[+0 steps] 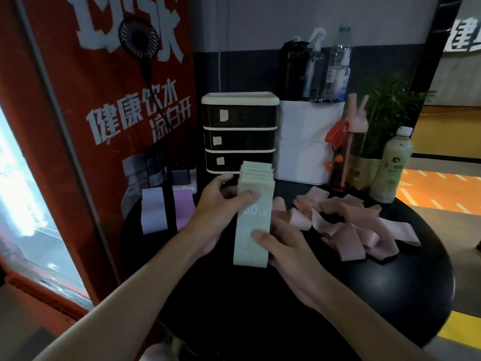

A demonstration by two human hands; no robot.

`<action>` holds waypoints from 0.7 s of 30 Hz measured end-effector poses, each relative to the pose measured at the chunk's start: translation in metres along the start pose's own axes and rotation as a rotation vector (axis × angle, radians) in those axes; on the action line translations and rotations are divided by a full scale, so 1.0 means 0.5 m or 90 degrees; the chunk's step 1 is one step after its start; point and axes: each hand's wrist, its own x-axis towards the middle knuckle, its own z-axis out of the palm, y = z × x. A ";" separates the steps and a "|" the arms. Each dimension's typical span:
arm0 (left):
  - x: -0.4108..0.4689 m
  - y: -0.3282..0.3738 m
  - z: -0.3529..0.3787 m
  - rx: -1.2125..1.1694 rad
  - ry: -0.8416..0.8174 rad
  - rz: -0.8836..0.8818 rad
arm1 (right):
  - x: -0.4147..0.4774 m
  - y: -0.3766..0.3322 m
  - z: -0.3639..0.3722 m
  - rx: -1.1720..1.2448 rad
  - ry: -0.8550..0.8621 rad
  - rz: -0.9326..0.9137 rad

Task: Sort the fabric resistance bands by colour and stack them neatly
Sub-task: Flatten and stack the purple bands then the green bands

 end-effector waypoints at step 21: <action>0.299 -0.068 -0.221 0.154 0.074 -0.178 | 0.254 0.110 0.116 -0.289 0.141 -0.096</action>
